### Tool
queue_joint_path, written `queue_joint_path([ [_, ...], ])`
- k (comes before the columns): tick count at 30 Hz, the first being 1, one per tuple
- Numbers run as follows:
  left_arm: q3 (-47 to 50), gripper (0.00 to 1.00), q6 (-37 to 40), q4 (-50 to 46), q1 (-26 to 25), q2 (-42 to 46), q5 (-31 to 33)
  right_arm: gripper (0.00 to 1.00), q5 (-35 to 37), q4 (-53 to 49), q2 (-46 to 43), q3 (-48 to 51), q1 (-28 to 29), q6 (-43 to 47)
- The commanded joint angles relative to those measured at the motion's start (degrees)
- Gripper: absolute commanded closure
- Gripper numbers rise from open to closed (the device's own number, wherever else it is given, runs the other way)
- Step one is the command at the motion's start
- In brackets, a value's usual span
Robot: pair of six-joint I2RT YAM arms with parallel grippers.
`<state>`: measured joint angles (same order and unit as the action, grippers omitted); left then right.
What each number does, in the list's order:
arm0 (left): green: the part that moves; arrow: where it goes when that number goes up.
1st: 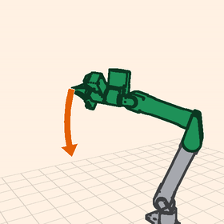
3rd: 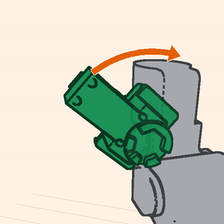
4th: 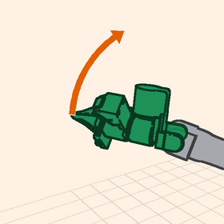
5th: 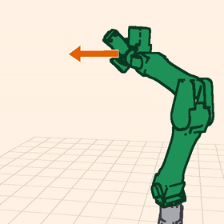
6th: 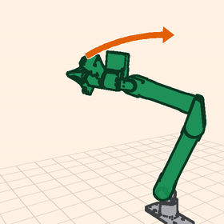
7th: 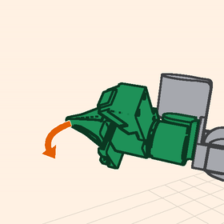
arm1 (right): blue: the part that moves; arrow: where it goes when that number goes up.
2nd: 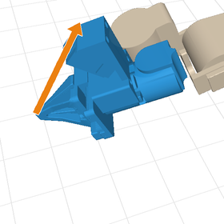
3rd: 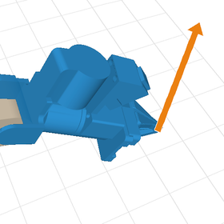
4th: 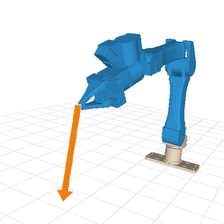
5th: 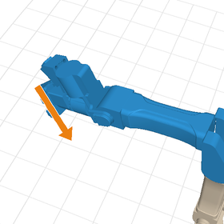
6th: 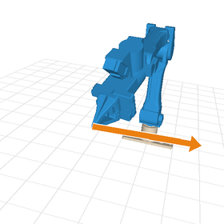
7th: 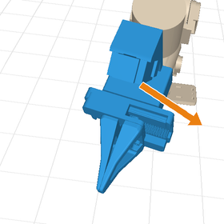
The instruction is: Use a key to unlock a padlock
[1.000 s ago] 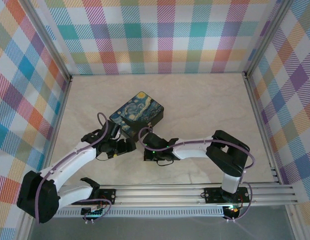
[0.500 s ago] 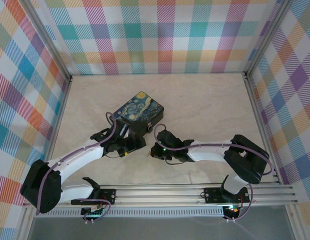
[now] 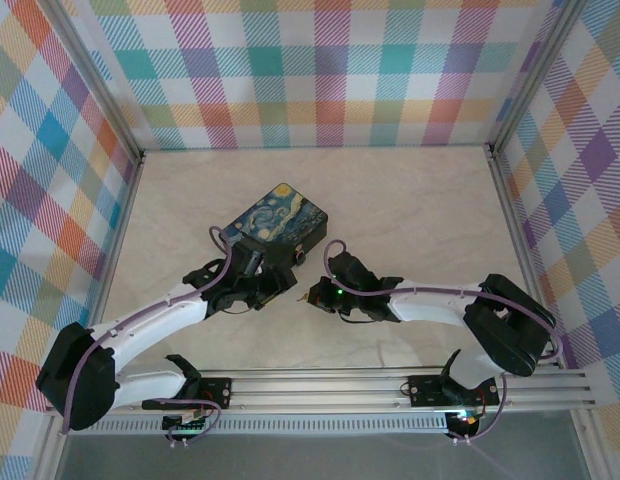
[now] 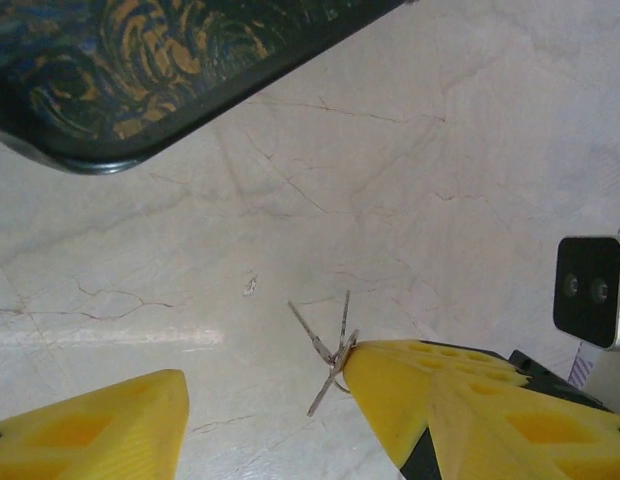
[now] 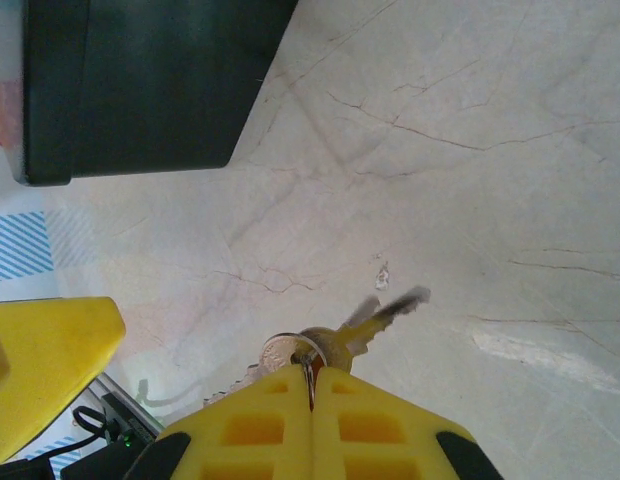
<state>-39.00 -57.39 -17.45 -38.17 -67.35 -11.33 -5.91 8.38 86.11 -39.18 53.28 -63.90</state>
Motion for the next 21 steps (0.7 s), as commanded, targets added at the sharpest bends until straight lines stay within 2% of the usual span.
queue_joint_path([
  [1,-0.6,0.4,-1.2,3.3,-0.8,-1.0,-0.1,1.0,-1.6,3.0,-1.0,0.0,-0.2,-0.5],
  [13,0.1,0.43,-4.2,9.2,-1.1,-3.3,-1.8,1.0,-1.6,2.4,-1.2,-0.2,-0.2,-0.2],
  [19,-0.6,0.42,-0.7,5.0,-1.1,-2.6,0.8,1.0,-0.9,-2.0,-1.2,-1.3,-0.2,3.7],
  [21,-2.0,0.41,2.4,0.0,-1.1,-2.6,2.8,1.0,-0.1,-6.7,-0.8,-2.6,-0.3,6.8],
])
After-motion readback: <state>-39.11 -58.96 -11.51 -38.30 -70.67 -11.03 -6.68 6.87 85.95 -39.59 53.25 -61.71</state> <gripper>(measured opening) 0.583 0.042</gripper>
